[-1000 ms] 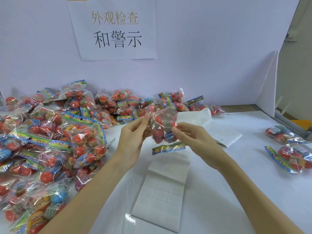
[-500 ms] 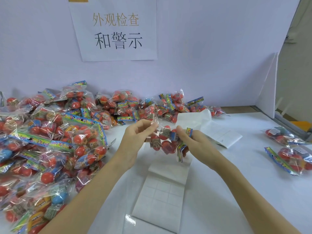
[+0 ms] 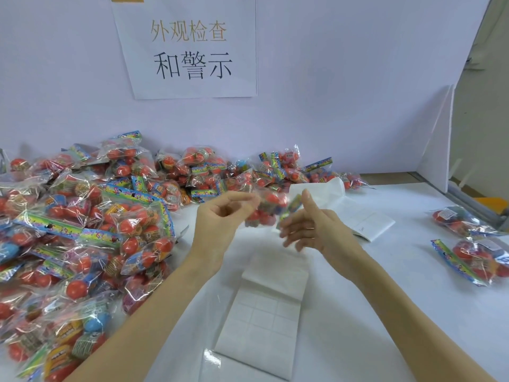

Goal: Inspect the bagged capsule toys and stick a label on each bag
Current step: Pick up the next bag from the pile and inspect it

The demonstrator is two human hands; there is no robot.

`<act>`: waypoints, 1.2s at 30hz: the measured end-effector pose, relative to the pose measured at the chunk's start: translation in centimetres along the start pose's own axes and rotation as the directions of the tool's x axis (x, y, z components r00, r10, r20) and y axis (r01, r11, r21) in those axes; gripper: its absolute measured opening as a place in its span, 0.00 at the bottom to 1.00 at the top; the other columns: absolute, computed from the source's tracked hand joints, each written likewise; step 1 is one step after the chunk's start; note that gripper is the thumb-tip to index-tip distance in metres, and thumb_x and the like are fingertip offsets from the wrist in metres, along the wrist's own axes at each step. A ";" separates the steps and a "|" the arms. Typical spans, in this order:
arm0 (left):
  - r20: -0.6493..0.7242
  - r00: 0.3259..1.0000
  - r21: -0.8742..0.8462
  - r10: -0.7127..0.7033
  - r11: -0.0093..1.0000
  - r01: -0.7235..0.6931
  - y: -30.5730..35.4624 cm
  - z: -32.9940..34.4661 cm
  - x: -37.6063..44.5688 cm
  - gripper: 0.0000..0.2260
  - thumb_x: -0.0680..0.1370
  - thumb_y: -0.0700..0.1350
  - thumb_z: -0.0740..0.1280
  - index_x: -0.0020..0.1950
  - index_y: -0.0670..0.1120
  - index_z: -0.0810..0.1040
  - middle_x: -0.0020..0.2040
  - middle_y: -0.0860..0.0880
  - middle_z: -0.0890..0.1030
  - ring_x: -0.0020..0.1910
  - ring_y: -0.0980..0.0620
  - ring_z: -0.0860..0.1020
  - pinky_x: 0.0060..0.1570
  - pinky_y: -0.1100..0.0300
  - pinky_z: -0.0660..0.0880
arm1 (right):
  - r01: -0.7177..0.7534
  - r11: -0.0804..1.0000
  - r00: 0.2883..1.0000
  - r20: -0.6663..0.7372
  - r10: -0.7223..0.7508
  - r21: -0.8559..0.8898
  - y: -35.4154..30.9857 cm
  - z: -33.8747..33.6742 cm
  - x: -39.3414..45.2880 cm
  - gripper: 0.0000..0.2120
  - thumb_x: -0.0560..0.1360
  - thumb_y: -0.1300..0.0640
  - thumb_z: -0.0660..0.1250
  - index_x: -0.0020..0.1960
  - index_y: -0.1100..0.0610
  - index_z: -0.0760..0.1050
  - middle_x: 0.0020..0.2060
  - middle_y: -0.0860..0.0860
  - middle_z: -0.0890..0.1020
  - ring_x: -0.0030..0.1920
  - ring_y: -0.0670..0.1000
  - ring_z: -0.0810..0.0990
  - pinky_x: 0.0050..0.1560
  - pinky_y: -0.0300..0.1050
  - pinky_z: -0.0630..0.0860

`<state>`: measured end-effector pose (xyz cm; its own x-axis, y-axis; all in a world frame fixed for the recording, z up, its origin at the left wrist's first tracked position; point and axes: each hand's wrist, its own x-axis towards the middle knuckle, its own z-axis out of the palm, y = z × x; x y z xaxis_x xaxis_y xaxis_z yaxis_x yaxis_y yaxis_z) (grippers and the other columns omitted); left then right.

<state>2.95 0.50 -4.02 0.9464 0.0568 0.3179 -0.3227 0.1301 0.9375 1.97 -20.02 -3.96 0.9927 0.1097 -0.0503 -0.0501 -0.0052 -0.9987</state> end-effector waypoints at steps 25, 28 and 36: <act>0.106 0.986 -0.014 -0.127 0.992 0.129 -0.3 -0.1 0.5 0.16 0.74 0.41 0.77 0.62 0.45 0.83 0.45 0.44 0.85 0.44 0.50 0.83 0.48 0.60 0.80 | 0.125 0.992 0.992 0.032 -0.124 -0.024 0.0 1.4 -0.8 0.21 0.78 0.39 0.65 0.58 0.53 0.86 0.48 0.53 0.89 0.47 0.54 0.89 0.46 0.43 0.83; 0.072 0.981 -0.153 -0.180 0.970 0.189 0.2 -0.1 0.5 0.16 0.69 0.43 0.78 0.56 0.46 0.85 0.46 0.39 0.85 0.42 0.48 0.83 0.48 0.60 0.81 | 0.121 0.992 0.992 0.033 -0.122 0.030 -0.1 1.4 -0.7 0.18 0.83 0.44 0.62 0.57 0.53 0.87 0.47 0.52 0.89 0.46 0.53 0.89 0.44 0.41 0.83; -0.085 0.960 -0.248 -0.267 0.939 0.239 0.2 -1.3 1.5 0.14 0.75 0.38 0.76 0.59 0.44 0.82 0.44 0.49 0.88 0.38 0.55 0.85 0.38 0.64 0.80 | 0.086 0.995 0.977 0.191 -0.092 0.041 -0.3 1.1 -1.1 0.14 0.83 0.52 0.68 0.62 0.60 0.80 0.51 0.60 0.88 0.51 0.61 0.88 0.51 0.51 0.85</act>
<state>4.30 1.90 -3.54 0.9936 0.1041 0.0430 -0.0798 0.3812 0.9210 0.77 -19.00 -3.60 0.9537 0.2978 0.0431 0.0312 0.0447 -0.9985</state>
